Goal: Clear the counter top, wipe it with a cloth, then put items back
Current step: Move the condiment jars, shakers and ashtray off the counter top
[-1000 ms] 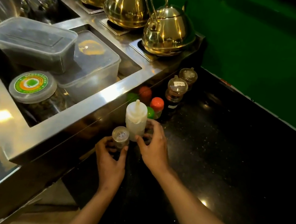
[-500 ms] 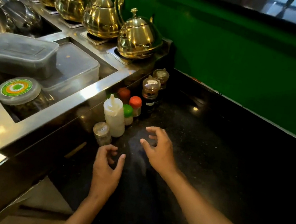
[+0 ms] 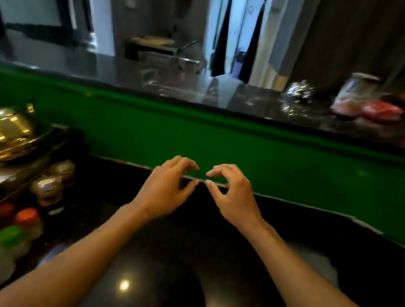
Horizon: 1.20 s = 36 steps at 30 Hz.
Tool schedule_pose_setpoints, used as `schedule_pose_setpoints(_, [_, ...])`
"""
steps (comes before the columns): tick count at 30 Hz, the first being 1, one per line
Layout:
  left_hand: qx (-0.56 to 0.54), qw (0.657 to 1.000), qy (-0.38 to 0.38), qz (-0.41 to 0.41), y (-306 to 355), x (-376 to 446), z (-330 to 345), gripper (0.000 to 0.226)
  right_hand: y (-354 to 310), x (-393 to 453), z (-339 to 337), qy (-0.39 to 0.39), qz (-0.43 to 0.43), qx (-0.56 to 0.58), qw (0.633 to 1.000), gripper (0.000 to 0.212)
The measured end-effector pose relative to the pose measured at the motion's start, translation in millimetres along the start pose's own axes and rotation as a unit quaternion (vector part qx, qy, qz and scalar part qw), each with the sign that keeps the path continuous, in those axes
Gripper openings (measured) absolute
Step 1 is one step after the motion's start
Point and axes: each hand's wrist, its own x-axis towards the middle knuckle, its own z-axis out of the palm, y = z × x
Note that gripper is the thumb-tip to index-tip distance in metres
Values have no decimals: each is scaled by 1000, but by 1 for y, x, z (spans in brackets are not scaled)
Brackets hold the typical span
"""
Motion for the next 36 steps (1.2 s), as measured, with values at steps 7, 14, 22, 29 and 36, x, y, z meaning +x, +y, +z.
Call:
schedule_pose_setpoints(7, [64, 991, 9, 118, 89, 120, 22, 25, 38, 15, -136, 121, 29, -73, 990, 15])
schedule_pose_setpoints(14, [151, 983, -50, 94, 104, 214, 37, 35, 70, 26, -215, 185, 72, -108, 974, 38])
schedule_pose_setpoints(22, [233, 967, -11, 99, 76, 228, 70, 62, 127, 93, -251, 238, 121, -113, 957, 77])
schedule_pose_setpoints(29, [246, 964, 15, 99, 75, 228, 73, 57, 161, 160, -259, 277, 160, -70, 945, 108])
schedule_pose_setpoints(36, [246, 964, 19, 102, 75, 230, 74, 59, 178, 189, -252, 292, 181, -41, 938, 104])
